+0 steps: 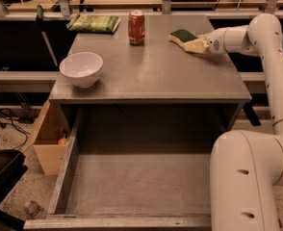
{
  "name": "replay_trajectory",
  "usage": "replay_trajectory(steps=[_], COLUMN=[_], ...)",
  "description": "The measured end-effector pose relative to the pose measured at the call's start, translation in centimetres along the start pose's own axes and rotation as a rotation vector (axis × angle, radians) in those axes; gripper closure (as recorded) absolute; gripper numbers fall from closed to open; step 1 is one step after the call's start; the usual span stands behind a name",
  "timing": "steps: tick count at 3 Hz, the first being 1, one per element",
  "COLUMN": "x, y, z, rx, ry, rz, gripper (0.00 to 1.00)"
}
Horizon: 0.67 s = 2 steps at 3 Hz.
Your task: Place sponge into top drawer
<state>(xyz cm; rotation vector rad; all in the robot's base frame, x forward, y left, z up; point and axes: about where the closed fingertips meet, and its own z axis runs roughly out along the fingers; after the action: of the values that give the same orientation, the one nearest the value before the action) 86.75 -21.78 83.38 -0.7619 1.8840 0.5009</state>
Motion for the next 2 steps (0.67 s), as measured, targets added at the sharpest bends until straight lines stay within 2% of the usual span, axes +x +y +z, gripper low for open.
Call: replay_trajectory(steps=[2], x=[0.01], y=[0.01], z=[0.03], rx=[0.0], ry=[0.0], rz=[0.0], gripper=[0.05])
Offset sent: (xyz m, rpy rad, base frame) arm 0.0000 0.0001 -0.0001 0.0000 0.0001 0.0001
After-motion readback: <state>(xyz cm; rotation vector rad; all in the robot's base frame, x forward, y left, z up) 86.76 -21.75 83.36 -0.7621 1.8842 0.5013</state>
